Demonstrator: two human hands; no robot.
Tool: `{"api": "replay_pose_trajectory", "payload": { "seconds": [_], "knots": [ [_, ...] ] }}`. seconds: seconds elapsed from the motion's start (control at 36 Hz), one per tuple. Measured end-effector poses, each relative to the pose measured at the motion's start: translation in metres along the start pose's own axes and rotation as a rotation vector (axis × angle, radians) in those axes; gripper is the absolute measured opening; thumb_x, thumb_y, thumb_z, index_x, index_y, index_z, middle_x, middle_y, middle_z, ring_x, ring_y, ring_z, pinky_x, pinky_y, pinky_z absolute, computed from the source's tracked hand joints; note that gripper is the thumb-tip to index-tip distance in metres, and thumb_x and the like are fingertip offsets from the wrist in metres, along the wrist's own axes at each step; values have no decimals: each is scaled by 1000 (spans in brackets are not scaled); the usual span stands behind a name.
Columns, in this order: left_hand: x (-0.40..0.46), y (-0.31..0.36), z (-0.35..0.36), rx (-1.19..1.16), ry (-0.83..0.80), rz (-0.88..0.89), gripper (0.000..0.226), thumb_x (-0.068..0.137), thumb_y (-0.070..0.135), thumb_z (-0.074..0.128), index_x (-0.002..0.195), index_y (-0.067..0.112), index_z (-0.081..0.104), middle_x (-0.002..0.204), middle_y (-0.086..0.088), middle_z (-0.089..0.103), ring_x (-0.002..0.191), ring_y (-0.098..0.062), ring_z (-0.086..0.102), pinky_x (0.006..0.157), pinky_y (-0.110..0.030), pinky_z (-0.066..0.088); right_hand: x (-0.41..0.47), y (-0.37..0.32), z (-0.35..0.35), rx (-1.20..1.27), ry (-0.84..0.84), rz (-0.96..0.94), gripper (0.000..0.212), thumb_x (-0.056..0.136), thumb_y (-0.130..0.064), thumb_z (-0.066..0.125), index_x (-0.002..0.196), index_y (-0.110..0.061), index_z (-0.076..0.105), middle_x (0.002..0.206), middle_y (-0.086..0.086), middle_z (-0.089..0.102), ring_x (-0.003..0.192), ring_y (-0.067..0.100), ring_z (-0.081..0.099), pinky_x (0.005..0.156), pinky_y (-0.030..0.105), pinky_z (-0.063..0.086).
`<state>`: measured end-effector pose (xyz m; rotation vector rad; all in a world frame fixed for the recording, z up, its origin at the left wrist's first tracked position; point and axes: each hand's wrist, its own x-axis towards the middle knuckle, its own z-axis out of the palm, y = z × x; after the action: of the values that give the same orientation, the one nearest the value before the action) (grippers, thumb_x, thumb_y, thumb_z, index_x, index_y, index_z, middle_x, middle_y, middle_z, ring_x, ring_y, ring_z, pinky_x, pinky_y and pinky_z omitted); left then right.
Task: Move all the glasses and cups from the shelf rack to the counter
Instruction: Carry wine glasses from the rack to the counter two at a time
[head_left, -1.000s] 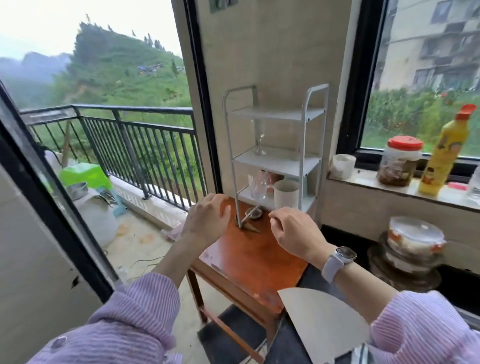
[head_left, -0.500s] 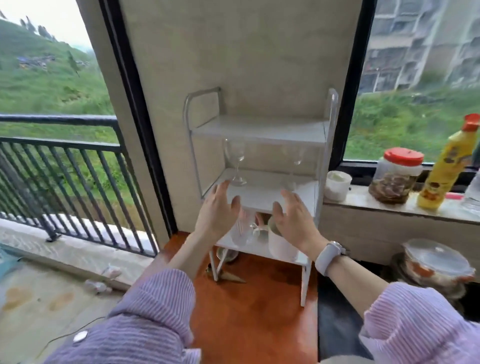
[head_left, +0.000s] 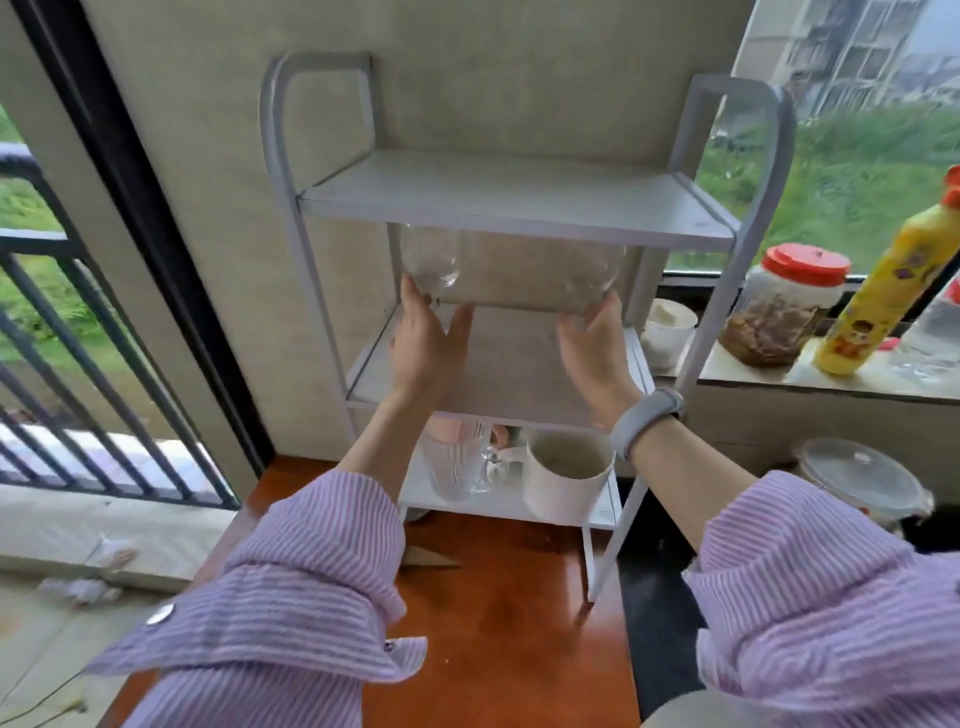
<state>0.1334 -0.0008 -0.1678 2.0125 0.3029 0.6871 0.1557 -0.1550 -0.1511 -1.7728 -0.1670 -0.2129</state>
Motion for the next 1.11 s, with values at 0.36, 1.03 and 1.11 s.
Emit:
{"api": "replay_pose_trajectory", "payload": {
  "seconds": [0.36, 1.03, 1.11],
  "knots": [
    [-11, 2, -8, -104, 92, 24, 20, 89, 28, 58, 93, 16, 43, 66, 6, 48, 67, -23, 58, 59, -24, 44, -1, -2, -2, 7, -13, 26, 12, 92, -6, 42, 102, -10, 41, 67, 0, 46, 50, 9, 47, 43, 14, 37],
    [-240, 1, 9, -170, -381, -58, 28, 86, 32, 60, 63, 44, 50, 45, 12, 43, 44, -10, 39, 41, -19, 37, -208, 73, -127, 35, -201, 107, 10, 84, -18, 64, 83, -25, 58, 52, 4, 55, 45, 10, 52, 45, 14, 43],
    [-271, 6, 32, -203, -463, -58, 22, 87, 30, 59, 70, 42, 52, 48, 13, 48, 46, -8, 45, 41, -16, 41, -236, 95, -160, -9, -133, 178, 14, 82, -16, 66, 79, -25, 55, 50, -1, 52, 42, 8, 47, 42, 15, 39]
  ]
}}
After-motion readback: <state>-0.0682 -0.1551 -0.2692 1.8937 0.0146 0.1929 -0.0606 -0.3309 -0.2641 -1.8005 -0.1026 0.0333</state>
